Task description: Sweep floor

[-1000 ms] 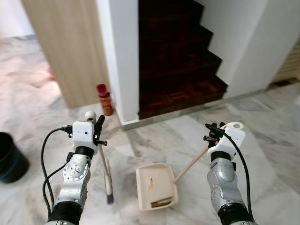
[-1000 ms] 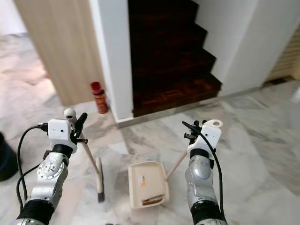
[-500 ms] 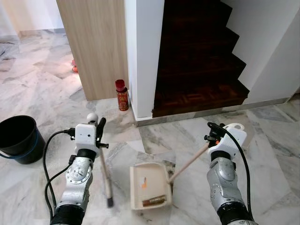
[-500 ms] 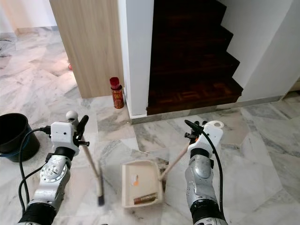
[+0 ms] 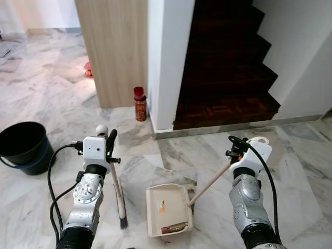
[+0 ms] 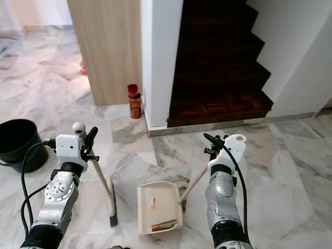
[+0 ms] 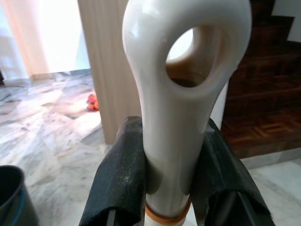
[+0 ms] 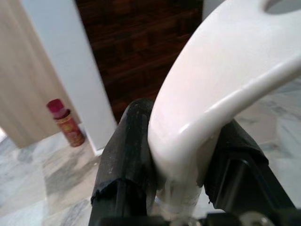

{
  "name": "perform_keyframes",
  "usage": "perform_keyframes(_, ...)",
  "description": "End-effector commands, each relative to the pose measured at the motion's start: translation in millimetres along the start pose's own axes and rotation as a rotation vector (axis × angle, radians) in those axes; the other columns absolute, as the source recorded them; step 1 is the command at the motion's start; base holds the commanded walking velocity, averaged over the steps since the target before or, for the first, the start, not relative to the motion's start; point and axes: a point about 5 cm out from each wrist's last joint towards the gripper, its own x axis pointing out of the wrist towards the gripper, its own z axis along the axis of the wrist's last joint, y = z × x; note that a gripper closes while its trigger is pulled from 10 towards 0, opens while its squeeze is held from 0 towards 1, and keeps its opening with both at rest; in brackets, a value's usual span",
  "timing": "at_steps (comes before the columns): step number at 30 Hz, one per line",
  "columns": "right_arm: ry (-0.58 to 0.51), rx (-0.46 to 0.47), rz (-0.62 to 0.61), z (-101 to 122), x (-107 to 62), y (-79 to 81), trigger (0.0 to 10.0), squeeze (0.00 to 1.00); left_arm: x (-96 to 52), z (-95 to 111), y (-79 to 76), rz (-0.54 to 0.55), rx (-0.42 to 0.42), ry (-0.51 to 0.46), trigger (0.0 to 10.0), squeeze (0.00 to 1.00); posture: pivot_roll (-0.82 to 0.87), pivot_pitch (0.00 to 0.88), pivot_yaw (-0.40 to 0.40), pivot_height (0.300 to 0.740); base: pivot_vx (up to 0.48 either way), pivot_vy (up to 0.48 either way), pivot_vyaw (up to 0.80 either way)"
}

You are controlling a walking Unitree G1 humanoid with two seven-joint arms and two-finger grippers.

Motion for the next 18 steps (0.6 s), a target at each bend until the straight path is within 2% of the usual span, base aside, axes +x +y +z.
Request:
perform_keyframes(1, -0.055, -0.006, 0.0, 13.4, 4.7, -0.5, 10.0, 0.0, 4.7, 12.3, -2.8, -0.003, -0.006, -0.054, 10.0, 0.0, 0.05, 0.0, -0.068, 0.74, 0.0, 0.319, 0.0)
perform_keyframes(6, -0.06, -0.008, -0.001, 13.9, 4.7, -0.2, 10.0, 0.0, 5.6, 13.0, -3.6, -0.006, -0.007, -0.054, 10.0, 0.0, 0.05, 0.0, -0.066, 0.74, 0.0, 0.318, 0.45)
perform_keyframes(18, -0.05, 0.02, -0.006, 13.1, 4.9, -1.2, 10.0, 0.0, 5.8, 13.5, -5.3, -0.012, -0.01, -0.049, 10.0, 0.0, 0.06, 0.0, -0.068, 0.74, 0.0, 0.317, 0.0)
